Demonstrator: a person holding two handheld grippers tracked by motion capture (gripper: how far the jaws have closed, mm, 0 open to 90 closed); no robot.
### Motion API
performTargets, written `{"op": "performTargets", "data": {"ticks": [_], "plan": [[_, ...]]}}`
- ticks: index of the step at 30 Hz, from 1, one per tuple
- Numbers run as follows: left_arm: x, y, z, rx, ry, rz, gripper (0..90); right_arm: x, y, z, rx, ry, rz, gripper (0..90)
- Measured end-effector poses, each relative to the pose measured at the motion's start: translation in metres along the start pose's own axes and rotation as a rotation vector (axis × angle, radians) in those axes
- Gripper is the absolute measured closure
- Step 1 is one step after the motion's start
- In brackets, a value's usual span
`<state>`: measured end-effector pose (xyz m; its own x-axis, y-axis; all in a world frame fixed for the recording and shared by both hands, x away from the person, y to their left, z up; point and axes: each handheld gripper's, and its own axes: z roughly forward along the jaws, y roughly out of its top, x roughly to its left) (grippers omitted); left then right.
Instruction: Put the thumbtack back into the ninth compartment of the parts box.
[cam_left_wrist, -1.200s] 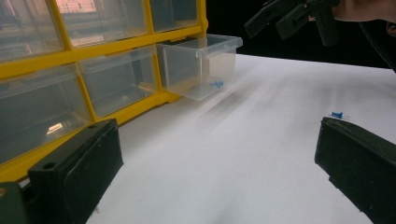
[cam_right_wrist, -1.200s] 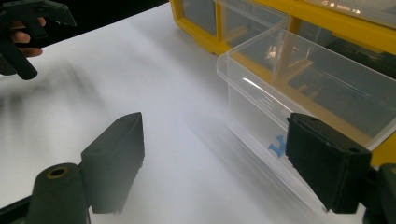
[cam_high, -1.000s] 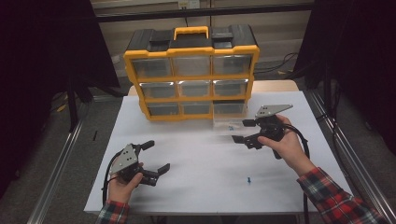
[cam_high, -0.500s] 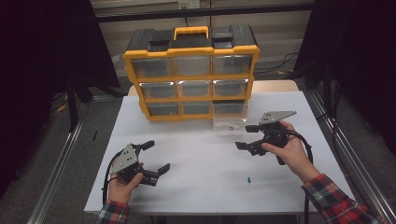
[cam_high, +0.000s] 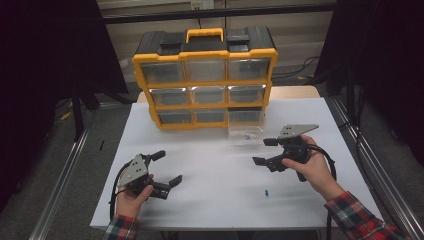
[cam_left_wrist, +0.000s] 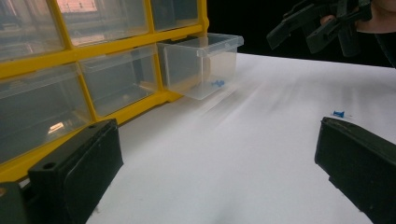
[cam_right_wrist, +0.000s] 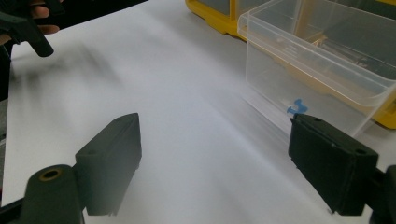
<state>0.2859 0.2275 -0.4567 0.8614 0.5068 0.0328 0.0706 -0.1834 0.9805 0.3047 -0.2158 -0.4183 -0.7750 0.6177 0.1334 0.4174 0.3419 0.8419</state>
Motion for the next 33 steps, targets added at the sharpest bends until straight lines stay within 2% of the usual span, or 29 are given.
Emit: {"op": "performTargets", "data": {"ticks": [2,6,17,20,33], "plan": [[0.000,0.000,0.000,0.000,0.001,-0.001,0.5,0.001,-0.001,-0.001,-0.001,-0.005,-0.007,17.4],[0.000,0.000,0.000,-0.001,0.001,-0.002,0.5,0.002,-0.002,-0.004,-0.026,0.004,0.011,17.5],[0.000,0.000,0.000,0.000,0.000,0.000,0.5,0.005,-0.012,-0.010,-0.022,-0.003,0.023,17.8],[0.000,0.000,0.000,-0.002,0.002,-0.002,0.5,0.005,-0.014,-0.012,-0.035,0.002,0.030,18.0],[0.000,0.000,0.000,-0.001,0.000,0.000,0.6,0.007,-0.025,-0.014,-0.016,0.009,0.040,18.6]]}}
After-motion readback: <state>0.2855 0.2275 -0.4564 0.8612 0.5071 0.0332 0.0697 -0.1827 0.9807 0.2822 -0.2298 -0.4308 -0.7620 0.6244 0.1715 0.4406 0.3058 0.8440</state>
